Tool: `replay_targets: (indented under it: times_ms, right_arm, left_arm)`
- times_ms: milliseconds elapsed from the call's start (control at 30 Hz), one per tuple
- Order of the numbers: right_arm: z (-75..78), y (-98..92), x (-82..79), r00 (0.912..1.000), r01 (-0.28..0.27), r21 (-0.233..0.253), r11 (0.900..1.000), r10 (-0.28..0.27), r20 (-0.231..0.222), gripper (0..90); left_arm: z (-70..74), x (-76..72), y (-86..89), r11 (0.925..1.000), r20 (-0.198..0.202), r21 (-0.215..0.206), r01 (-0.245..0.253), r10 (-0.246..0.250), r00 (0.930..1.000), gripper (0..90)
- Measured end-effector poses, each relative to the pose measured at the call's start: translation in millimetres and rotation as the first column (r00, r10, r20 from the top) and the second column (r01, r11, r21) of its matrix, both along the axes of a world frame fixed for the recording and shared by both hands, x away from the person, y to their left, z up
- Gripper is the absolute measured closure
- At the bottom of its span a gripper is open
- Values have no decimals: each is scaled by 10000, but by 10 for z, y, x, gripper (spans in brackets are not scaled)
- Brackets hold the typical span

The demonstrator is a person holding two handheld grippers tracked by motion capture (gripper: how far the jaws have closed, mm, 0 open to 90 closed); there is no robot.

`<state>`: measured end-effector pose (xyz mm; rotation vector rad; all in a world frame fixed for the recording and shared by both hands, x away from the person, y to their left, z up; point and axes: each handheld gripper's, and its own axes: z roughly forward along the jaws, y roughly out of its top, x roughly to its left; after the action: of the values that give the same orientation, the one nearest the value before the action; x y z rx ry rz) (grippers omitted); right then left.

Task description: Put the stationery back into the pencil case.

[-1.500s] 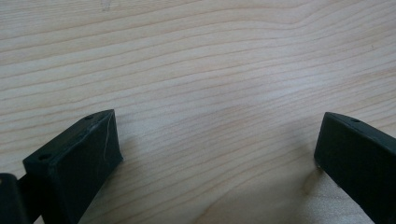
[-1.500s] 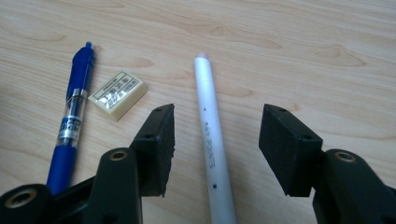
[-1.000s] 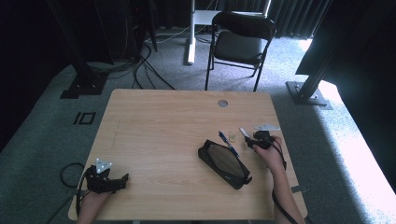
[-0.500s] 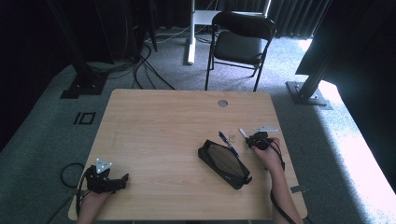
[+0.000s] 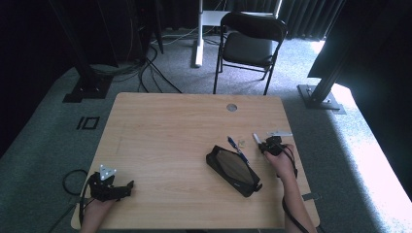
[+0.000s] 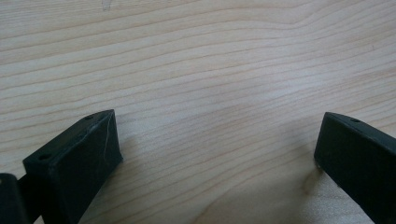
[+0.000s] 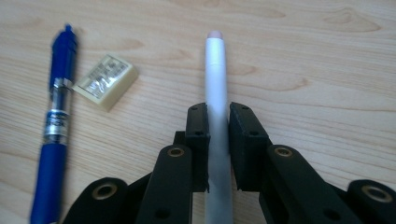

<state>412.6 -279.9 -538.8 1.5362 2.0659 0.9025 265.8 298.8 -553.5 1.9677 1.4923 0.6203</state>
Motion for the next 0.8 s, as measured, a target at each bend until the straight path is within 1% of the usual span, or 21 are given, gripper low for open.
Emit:
replay_targets:
  times_ms: [67, 167, 367, 433, 467, 533, 600, 633, 733, 767, 800]
  right_arm:
    - [19, -15, -9, 10000, -25, 18, 10000, 25, -10, 785]
    - [99, -70, -47, 9999, -5, 239, 9997, 1, 147, 785]
    - [197, -121, -106, 9996, -38, 258, 9997, 31, 267, 786]
    - [223, -128, -125, 9996, -131, 381, 9992, 121, 268, 786]
    - [237, -127, -133, 9994, -158, 377, 9992, 146, 318, 786]
    - [256, -122, -140, 9993, -243, 348, 9991, 234, 278, 785]
    - [340, -116, -164, 9981, -374, 417, 9984, 353, 501, 785]
    - [371, -115, -175, 9978, -397, 514, 9979, 369, 552, 785]
    - [417, -113, -192, 9973, -474, 596, 9971, 439, 589, 785]
    - [498, -103, -220, 9961, -584, 634, 9963, 539, 695, 785]
    - [525, -104, -229, 9956, -581, 666, 9961, 528, 779, 786]
  left_arm:
    - [0, 0, 0, 10000, -1, 1, 2, -2, 10000, 5]
    - [0, 0, 0, 10000, -1, 0, 1, -1, 10000, 5]
    - [0, 0, 0, 10000, -1, -1, 2, -2, 10000, 5]
    - [0, 0, 0, 10000, -2, 1, 3, -3, 10000, 6]
    - [0, 0, 0, 10000, -2, 1, 2, -2, 10000, 5]
    - [0, 0, 0, 10000, -3, 0, 2, -2, 10000, 5]
    - [1, 0, 0, 10000, -2, 1, 3, -3, 10000, 5]
    - [1, 0, 0, 10000, -3, 1, 3, -3, 10000, 6]
    - [0, 0, 0, 10000, -2, 0, 3, -3, 10000, 6]
    - [1, 0, 0, 10000, -3, 2, 2, -2, 10000, 6]
    - [1, 0, 0, 10000, -3, 1, 3, -3, 10000, 6]
